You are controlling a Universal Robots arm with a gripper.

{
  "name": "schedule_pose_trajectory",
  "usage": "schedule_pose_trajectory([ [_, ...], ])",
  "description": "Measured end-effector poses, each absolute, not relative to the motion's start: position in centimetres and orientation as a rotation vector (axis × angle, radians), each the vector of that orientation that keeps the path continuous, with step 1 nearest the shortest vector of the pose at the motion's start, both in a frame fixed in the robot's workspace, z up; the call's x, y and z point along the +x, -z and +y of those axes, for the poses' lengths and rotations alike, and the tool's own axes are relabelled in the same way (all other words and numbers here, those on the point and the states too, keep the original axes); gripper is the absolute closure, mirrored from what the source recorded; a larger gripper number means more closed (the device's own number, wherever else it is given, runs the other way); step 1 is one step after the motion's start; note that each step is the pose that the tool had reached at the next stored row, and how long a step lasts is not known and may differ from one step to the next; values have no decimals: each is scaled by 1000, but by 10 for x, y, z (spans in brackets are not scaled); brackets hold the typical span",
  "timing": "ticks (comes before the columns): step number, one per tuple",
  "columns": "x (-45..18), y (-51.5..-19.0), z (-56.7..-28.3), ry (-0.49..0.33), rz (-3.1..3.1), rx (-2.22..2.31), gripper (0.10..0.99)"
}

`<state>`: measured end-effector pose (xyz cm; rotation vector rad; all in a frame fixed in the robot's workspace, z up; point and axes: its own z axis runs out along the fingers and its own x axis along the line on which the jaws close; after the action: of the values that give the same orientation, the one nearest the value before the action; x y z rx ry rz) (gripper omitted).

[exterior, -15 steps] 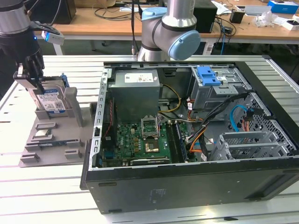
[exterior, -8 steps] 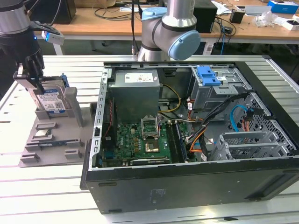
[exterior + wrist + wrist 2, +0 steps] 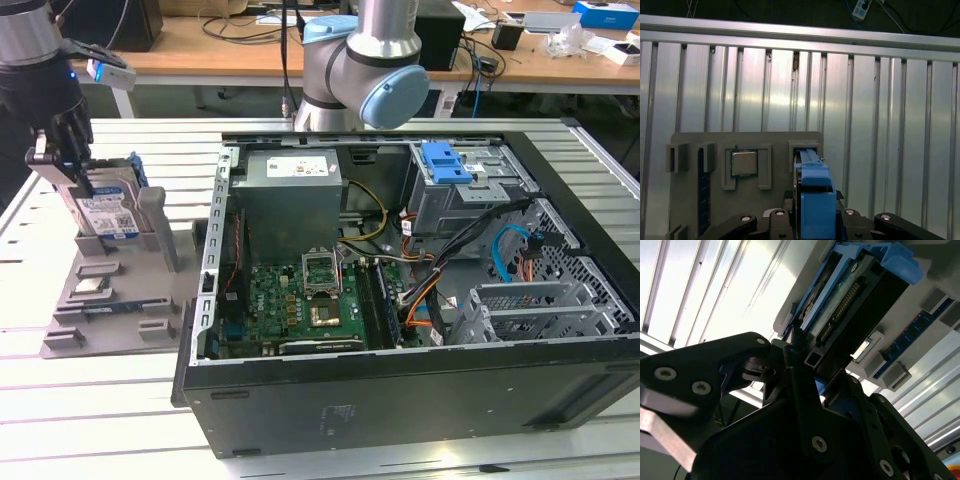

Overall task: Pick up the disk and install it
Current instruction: 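Pick up the disk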

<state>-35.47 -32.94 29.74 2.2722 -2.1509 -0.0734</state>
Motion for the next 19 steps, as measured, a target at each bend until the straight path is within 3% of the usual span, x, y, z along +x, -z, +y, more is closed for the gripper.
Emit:
schedule_pose_trajectory([
  [19,-355,-332,-329,73,-2151,2272,718],
])
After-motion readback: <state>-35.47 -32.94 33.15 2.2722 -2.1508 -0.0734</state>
